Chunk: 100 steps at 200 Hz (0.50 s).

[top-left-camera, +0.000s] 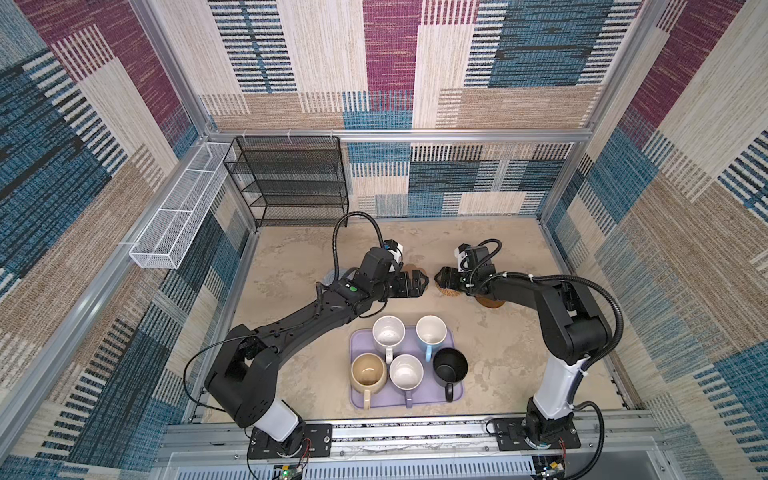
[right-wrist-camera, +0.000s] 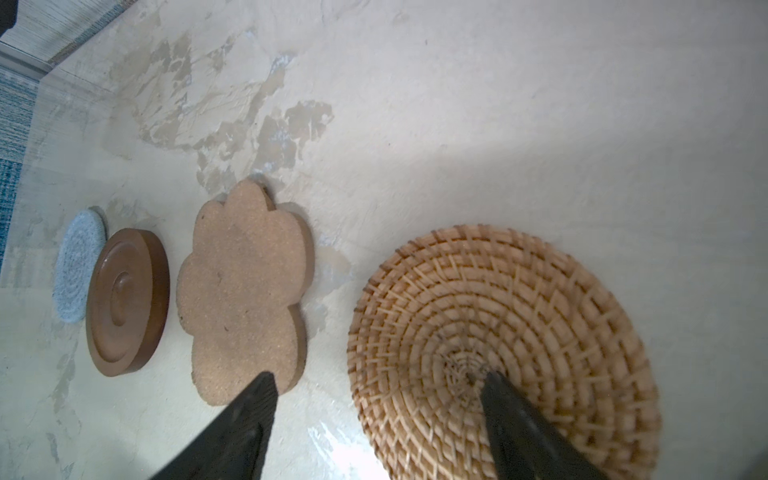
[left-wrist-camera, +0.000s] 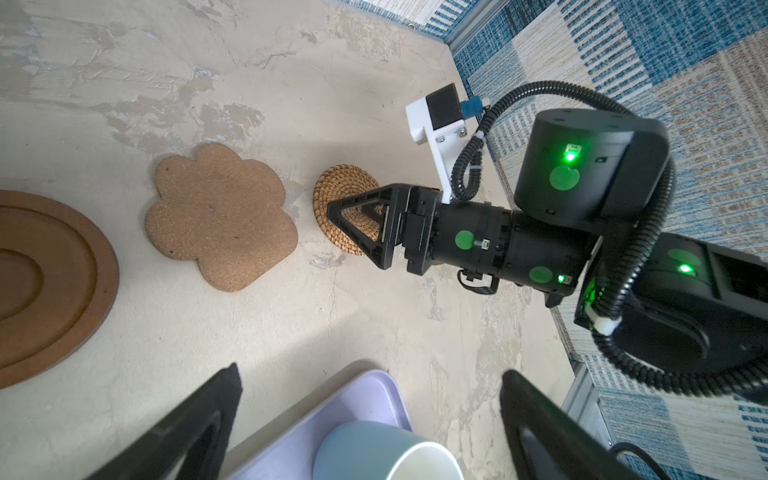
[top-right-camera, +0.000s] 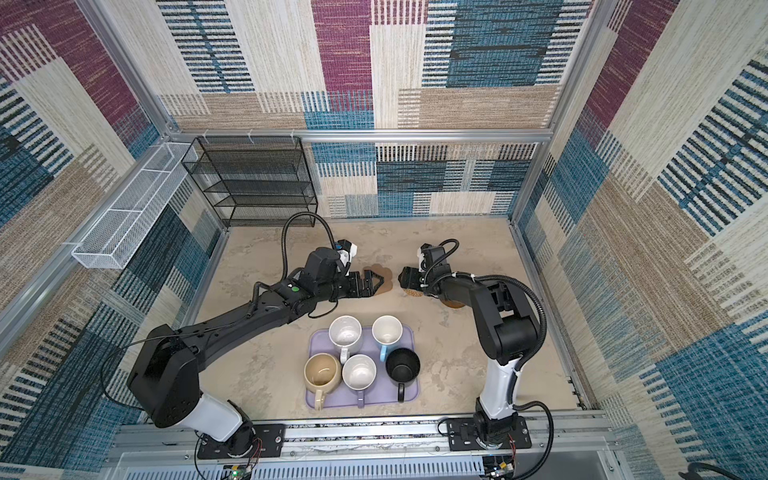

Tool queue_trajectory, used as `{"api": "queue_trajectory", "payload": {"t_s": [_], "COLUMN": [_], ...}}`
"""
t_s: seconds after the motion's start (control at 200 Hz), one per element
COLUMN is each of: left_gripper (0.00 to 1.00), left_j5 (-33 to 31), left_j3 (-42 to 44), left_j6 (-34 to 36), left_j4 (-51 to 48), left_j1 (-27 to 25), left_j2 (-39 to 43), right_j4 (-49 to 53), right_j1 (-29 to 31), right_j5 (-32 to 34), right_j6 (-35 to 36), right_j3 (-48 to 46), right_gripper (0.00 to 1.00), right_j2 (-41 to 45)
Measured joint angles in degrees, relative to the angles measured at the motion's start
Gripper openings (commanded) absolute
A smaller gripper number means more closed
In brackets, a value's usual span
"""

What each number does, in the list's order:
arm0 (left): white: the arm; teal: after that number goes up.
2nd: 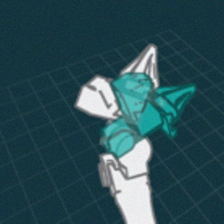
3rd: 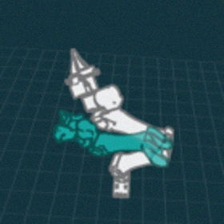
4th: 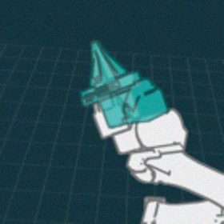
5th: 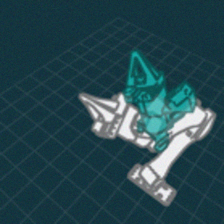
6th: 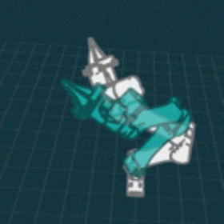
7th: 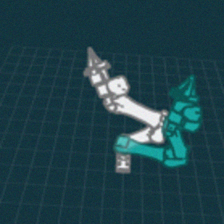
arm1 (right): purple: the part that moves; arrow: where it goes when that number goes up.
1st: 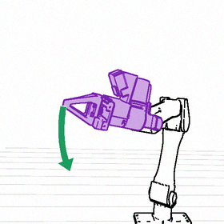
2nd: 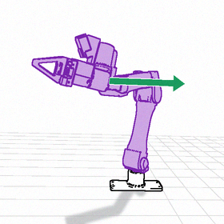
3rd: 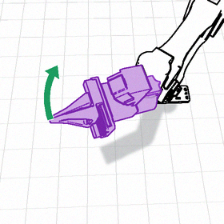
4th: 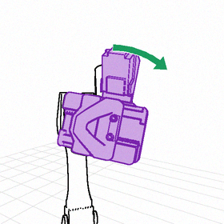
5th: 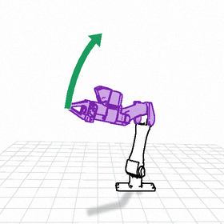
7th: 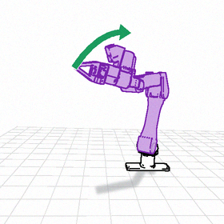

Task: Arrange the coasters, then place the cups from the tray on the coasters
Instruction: 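Hold right gripper above the rattan coaster while left gripper hovers near the tray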

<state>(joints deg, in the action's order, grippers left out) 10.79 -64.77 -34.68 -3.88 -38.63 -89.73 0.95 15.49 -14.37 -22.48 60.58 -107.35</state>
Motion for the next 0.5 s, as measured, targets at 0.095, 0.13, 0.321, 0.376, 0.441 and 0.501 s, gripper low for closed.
{"api": "queue_trajectory", "payload": {"t_s": [0.095, 0.13, 0.321, 0.376, 0.441, 0.501], "left_gripper": [1.00, 1.00, 1.00, 1.00, 1.00, 1.00], "left_j5": [0.0, 0.1, 0.1, 0.1, 0.1, 0.2], "left_j3": [-0.4, -0.6, -1.4, -1.4, -1.4, -1.4], "left_j6": [0.0, 0.0, 0.2, 0.2, 0.2, 0.2], "left_j4": [0.0, -0.2, -1.1, -1.6, -1.8, -1.9], "left_j1": [0.0, 0.0, 0.0, 0.0, 0.0, -0.2], "left_j2": [-0.4, -0.6, -0.6, -0.1, 0.6, 1.1], "right_j4": [0.6, 0.7, 0.7, 0.9, 1.1, 1.8], "right_j1": [0.0, 0.0, 0.0, 0.0, 0.0, 0.0], "right_j5": [-0.3, -0.8, -1.9, -1.8, -1.4, -0.5], "right_j6": [0.1, 0.3, 1.6, 1.8, 2.0, 2.1], "right_j3": [1.1, 1.6, 2.6, 2.6, 1.4, -0.3], "right_gripper": [0.83, 0.83, 0.87, 0.91, 0.99, 1.00], "right_j2": [-0.3, -0.2, 3.4, 5.0, 7.4, 9.9]}}
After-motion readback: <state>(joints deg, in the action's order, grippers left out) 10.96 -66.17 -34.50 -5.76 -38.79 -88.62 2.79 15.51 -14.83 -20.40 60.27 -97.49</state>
